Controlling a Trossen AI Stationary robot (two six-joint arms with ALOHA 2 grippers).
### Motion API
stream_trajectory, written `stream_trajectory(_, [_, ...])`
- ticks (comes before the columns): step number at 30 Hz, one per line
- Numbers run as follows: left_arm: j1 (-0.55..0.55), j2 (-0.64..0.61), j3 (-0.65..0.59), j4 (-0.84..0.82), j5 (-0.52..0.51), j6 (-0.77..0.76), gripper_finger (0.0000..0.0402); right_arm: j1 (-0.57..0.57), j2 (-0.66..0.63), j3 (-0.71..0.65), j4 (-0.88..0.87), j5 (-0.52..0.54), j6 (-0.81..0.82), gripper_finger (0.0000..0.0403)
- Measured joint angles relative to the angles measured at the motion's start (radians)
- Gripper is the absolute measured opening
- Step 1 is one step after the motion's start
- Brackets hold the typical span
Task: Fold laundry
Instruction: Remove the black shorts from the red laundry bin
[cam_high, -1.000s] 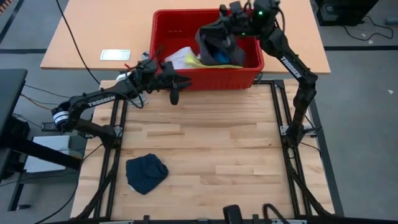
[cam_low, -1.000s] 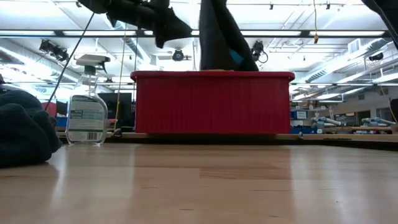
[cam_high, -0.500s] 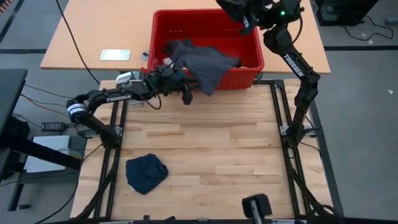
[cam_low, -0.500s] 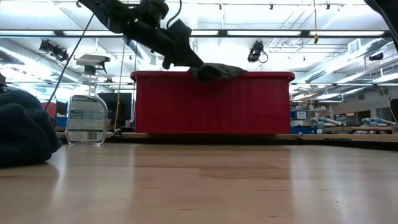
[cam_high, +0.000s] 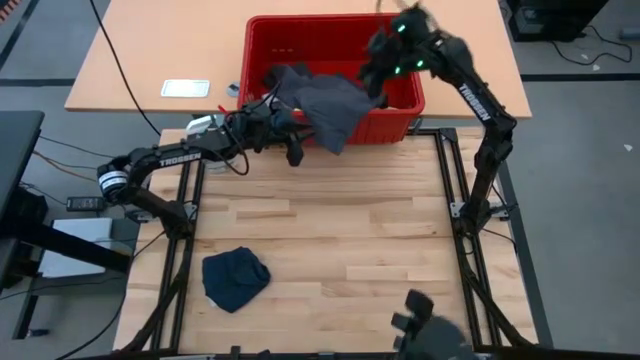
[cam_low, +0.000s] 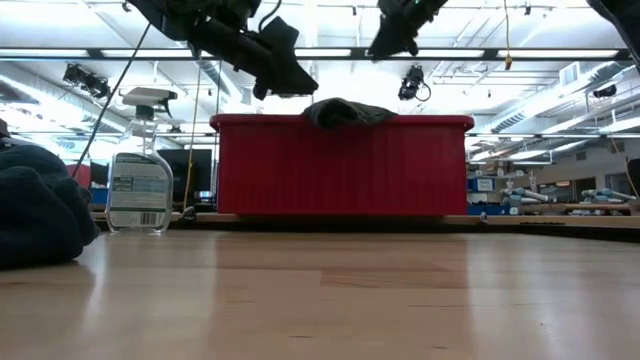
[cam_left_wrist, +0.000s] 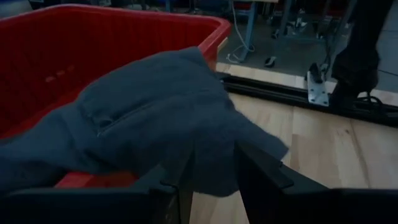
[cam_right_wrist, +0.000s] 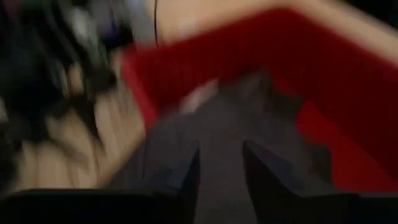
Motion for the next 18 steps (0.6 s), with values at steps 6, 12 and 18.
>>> stream_trajectory(6, [-0.016, -0.017, 0.0, -0.041, 0.042, -0.019, 0.0114, 0.099, 0.0, -0.116, -0.012, 0.126, -0.096, 0.0194])
stream_trajectory(12, [-0.053, -0.06, 0.0, -0.056, 0.045, -0.03, 0.0114, 0.088, 0.002, -0.297, 0.257, 0.127, -0.038, 0.0218])
stream_trajectory(18, [-0.037, -0.098, 0.0, -0.068, 0.044, -0.112, 0.0114, 0.049, 0.0, -0.418, 0.29, 0.024, -0.025, 0.0214])
